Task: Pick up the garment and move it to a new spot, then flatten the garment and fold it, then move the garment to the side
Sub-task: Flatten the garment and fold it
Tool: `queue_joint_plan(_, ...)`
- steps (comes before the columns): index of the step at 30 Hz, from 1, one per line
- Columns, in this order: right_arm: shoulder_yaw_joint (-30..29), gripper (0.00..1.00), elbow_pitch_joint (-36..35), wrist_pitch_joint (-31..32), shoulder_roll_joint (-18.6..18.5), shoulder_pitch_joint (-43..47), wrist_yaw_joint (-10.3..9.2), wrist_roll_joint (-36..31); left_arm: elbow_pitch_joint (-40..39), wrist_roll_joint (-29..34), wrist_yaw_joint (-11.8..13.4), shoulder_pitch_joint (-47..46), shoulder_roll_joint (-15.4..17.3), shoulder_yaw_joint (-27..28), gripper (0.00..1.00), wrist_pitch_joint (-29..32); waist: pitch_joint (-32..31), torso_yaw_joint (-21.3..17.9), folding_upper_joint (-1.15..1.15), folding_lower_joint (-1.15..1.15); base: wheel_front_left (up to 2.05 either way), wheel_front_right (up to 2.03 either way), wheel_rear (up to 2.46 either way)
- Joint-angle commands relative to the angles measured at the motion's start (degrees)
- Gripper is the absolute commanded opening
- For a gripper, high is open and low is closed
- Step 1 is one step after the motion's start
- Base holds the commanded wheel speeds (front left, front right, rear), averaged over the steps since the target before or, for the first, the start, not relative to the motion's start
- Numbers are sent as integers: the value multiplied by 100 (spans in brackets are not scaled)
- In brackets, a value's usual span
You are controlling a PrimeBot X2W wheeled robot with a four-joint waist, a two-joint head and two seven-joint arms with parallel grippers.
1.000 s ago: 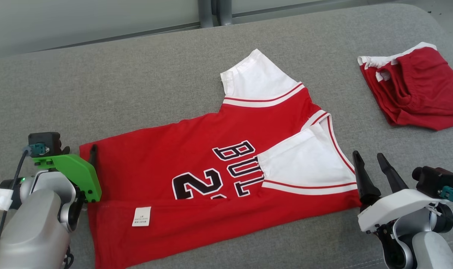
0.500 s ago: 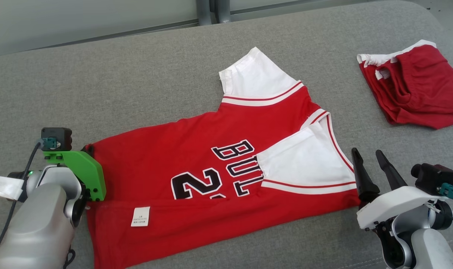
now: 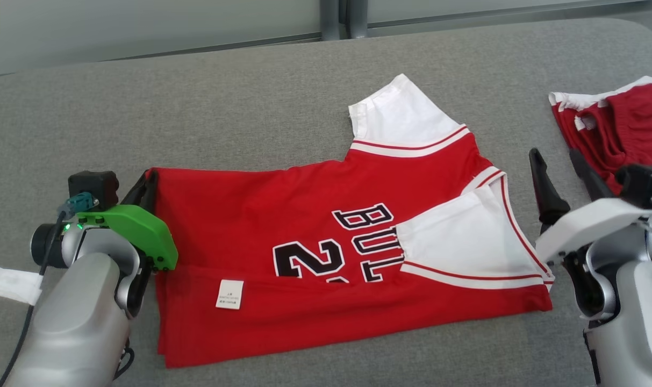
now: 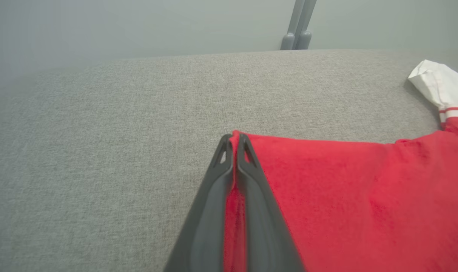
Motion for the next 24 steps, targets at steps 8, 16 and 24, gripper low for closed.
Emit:
queue_joint_plan(8, 131, 100, 929, 600, -406, -1512, 0, -170, -949, 10, 276, 456, -147, 15, 0, -359, 271, 687, 24, 0, 0, 0, 0)
queue_joint_plan(16, 292, 100, 2434, 1000, -657, -2950, 0, -379, -1734, 7, 529, 545, -412, -7, 0, -451, 748, 1209, 24, 0, 0, 0, 0)
queue_joint_plan(24, 257, 100, 3658, 1121, -832, -3959, 0, -654, -2154, 103, 619, 450, -623, -72, 0, -522, 1189, 1645, 24, 0, 0, 0, 0)
